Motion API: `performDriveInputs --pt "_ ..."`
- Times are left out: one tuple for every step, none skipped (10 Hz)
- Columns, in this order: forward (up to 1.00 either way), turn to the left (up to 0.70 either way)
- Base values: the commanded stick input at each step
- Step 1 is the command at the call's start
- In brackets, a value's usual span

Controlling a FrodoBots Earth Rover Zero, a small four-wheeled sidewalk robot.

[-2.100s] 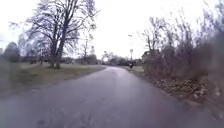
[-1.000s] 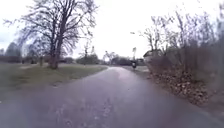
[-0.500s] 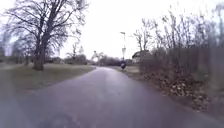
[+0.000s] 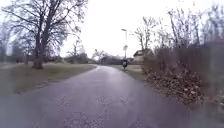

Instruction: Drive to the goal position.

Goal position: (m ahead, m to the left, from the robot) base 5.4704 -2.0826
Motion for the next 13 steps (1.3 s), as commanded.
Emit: performDriveInputs --pt "1.00 0.00" --pt "1.00 0.00" --pt "1.00 0.00" --pt "1.00 0.00" --pt "1.00 0.00" --pt "1.00 0.00" --pt "1.00 0.00" --pt "1.00 0.00" --pt "1.00 0.00" --pt "1.00 0.00" --pt "1.00 0.00" --pt "1.00 0.00" --pt "1.00 0.00"
